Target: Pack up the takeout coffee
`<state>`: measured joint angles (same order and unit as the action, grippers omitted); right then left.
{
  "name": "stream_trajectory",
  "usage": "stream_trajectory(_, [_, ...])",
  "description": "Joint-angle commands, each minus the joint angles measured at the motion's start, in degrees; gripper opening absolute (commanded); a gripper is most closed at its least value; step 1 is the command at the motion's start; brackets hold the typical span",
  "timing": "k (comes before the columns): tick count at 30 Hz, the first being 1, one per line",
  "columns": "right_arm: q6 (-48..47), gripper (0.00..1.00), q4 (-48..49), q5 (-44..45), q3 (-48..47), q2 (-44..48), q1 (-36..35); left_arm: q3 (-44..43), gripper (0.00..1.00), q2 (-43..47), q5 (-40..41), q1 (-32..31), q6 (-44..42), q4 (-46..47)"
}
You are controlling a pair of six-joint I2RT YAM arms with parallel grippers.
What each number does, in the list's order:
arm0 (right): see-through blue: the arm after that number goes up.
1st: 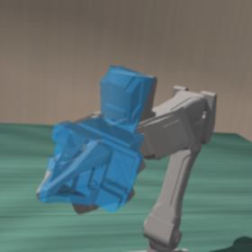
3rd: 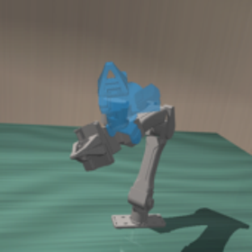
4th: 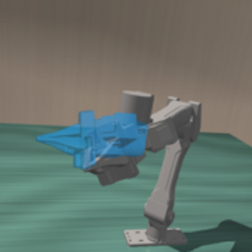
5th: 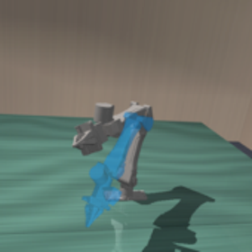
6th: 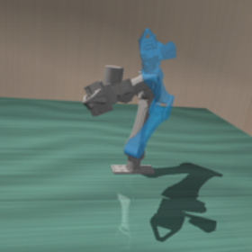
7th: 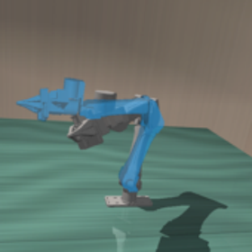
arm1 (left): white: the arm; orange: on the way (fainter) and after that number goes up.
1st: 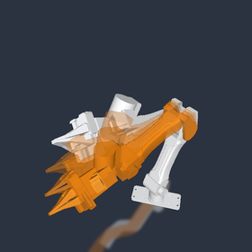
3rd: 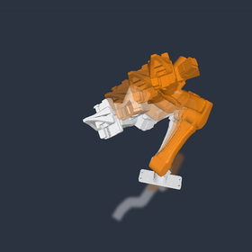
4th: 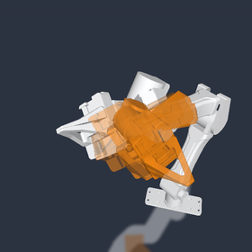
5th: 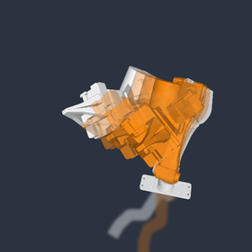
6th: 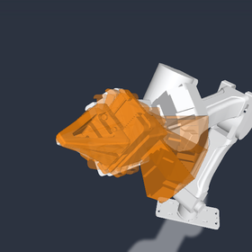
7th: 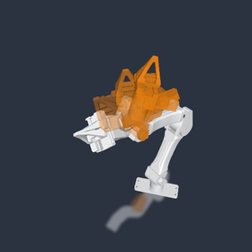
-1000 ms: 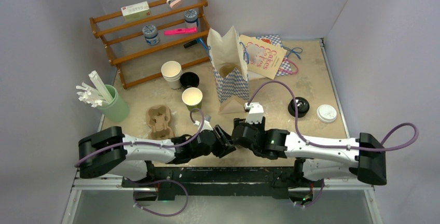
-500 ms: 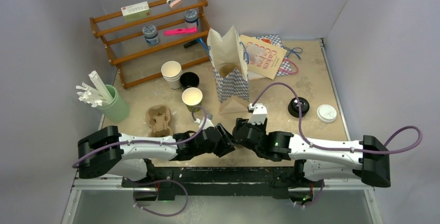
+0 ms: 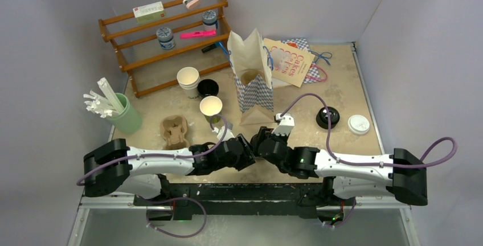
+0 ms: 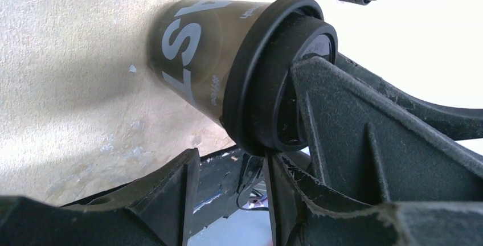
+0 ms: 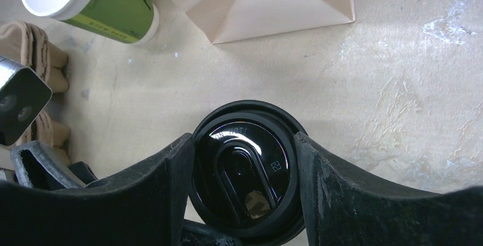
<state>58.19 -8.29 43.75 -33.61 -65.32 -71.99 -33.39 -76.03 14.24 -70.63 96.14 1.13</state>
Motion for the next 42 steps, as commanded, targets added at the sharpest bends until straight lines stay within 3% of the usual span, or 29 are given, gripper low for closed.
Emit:
stream_trajectory(1, [12.81, 0.34, 0.61, -26.9, 6.57, -6.43, -2.22, 0.92, 0.47, -4.54, 0.43, -0.3, -5.88, -14.29])
stream_trajectory(6, [10.37, 0.34, -6.93, -23.81, -0.13, -7.86, -3.86, 3.63, 0.48, 1.35, -0.17, -0.3, -6.43, -13.71])
stream_trajectory(13, [8.2, 0.36, -13.22, -23.07, -2.19, -5.27, -3.85, 3.52, 0.56, 13.57, -0.94, -0.3, -11.27, -15.76])
stream_trajectory(26, [0.23, 0.42, -19.27, -20.2, -12.14, -8.16, -3.86, 7.23, 0.55, 25.16, -1.27, -0.12, -10.05, -16.75])
stream_trajectory(42, [-5.88, 0.48, -22.74, -18.36, -18.04, -7.99, -2.5, -3.83, 0.55, 30.91, 3.75, 0.32, -14.23, -35.37])
